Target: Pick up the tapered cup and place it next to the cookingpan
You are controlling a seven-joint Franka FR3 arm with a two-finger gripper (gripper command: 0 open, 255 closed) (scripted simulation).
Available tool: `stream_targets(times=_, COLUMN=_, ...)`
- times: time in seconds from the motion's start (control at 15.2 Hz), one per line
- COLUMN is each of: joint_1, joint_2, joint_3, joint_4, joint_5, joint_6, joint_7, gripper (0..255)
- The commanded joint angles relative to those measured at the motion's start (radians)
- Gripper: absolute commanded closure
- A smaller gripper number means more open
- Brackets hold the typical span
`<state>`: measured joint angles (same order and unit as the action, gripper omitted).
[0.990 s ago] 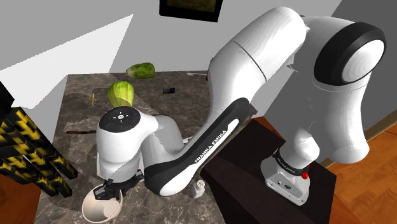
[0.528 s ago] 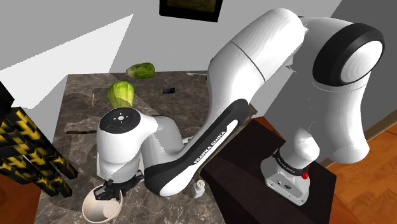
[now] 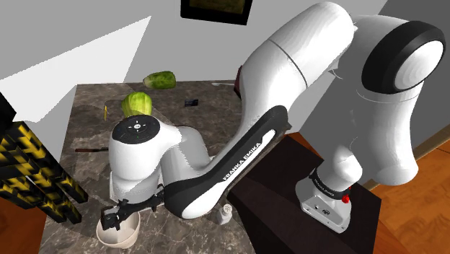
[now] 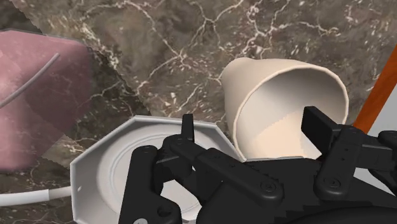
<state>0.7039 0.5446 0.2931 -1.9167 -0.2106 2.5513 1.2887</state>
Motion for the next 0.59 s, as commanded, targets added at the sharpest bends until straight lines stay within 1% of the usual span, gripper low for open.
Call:
stream_targets(times=0.0, joint_1=-0.012, joint_2=-0.05, joint_3=0.016, joint_4=-0.012, joint_5=0.018, joint_6=-0.037, joint_7=-0.01, gripper=0)
stream_targets(times=0.07, joint_1=-0.018, joint_2=-0.072, joint_3=0.022, joint_4=-0.016, joint_5=0.027, joint_6=-0.054, joint_7=-0.016, gripper=0)
stream_targets(times=0.53, joint_1=-0.018, joint_2=-0.072, joint_3=0.022, joint_4=-0.016, joint_5=0.027, joint_6=-0.054, joint_7=-0.016, gripper=0)
